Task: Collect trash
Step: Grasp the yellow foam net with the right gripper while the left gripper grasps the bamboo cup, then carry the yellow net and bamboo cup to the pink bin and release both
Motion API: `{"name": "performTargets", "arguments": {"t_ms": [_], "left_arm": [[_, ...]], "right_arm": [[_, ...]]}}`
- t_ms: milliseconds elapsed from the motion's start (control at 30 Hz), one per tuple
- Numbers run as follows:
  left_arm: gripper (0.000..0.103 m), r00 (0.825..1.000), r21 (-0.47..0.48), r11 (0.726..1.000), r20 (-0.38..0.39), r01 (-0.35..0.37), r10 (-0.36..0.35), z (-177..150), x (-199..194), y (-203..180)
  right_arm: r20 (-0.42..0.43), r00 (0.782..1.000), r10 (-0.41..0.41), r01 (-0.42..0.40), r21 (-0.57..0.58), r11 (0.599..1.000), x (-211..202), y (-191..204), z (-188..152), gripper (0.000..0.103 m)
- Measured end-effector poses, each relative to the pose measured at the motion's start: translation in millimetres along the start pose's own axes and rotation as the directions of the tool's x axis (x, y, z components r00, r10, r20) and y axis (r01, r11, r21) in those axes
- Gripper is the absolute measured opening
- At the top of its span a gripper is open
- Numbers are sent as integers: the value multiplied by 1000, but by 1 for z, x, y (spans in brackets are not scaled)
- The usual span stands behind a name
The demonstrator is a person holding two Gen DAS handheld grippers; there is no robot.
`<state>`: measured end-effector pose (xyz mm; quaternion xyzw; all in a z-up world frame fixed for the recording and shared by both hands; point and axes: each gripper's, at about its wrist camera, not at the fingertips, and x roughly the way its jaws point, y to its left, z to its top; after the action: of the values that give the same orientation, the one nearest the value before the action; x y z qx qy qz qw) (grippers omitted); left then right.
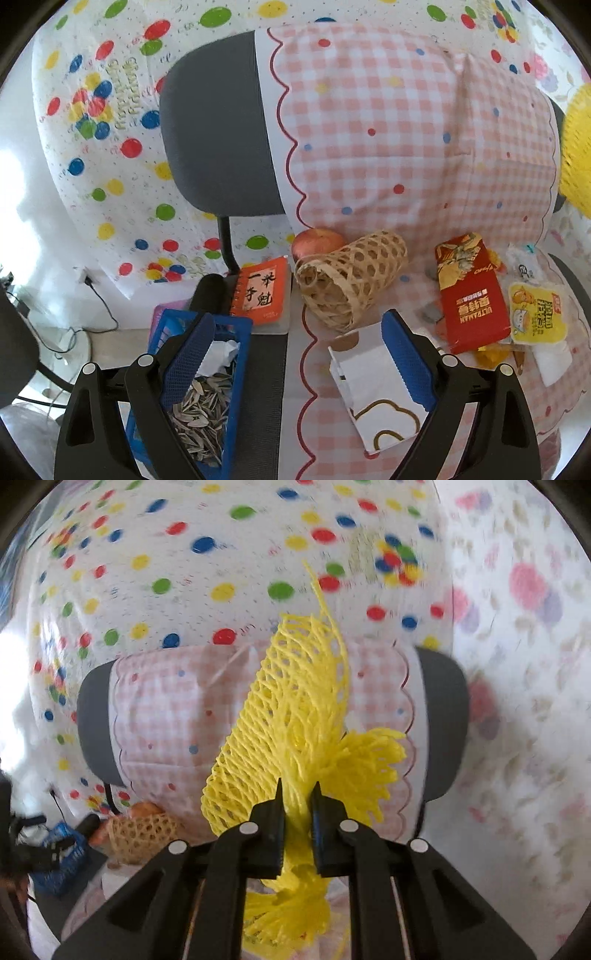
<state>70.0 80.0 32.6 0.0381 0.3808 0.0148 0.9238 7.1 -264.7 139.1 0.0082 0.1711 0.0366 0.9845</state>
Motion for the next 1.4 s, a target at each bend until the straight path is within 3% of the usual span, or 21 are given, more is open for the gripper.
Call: {"name": "performTargets", "arguments": {"t_ms": [67,100,267,367,467,700,767,867,967,1033,1233,1400], "left_arm": [[83,999,-3,999,-18,32,-32,-6,9,-2],[73,997,-4,998,-33,67,-67,-10,18,-5],[52,987,-48,989,-71,143,-146,-17,58,-12],[48,974,-112,972,-77,204,-214,-11,79,-10],[47,968,-122,966,-82,227,-238,-3,93,-12],[15,940,-158,931,-47,328,-339,22,109,-20],[6,930,-138,921,15,365,-367,33,95,-29],[5,932,-52,936,131,347,-339,49,55,-47],[5,907,53,939,243,341,-343,59,-10,-68],[6,894,103,935,275,339,-354,53,-39,-80],[6,864,203,901,267,382,-427,-5,-100,-120],[6,807,272,836,242,476,-538,-61,-133,-153]], "right_arm": [[-8,1000,-2,2,-20,1000,-11,1,-9,11],[-21,1000,-5,4,-31,999,-11,4,-16,11],[-87,996,-10,6,-47,999,-5,10,-49,11],[-122,993,-2,-1,-28,1000,0,7,-60,11],[-146,989,-3,0,-24,1000,5,6,-65,11],[-165,986,2,-5,-16,1000,9,6,-71,11],[-155,988,-2,0,-15,1000,8,6,-71,11],[-123,992,-38,36,-15,999,5,3,-68,11],[-87,994,-68,69,9,998,-7,-7,-60,11],[-63,995,-83,85,22,996,-23,-14,-55,11],[-109,988,-105,111,54,992,-59,-29,-70,11],[-163,975,-149,161,62,985,-101,-39,-105,11]]}}
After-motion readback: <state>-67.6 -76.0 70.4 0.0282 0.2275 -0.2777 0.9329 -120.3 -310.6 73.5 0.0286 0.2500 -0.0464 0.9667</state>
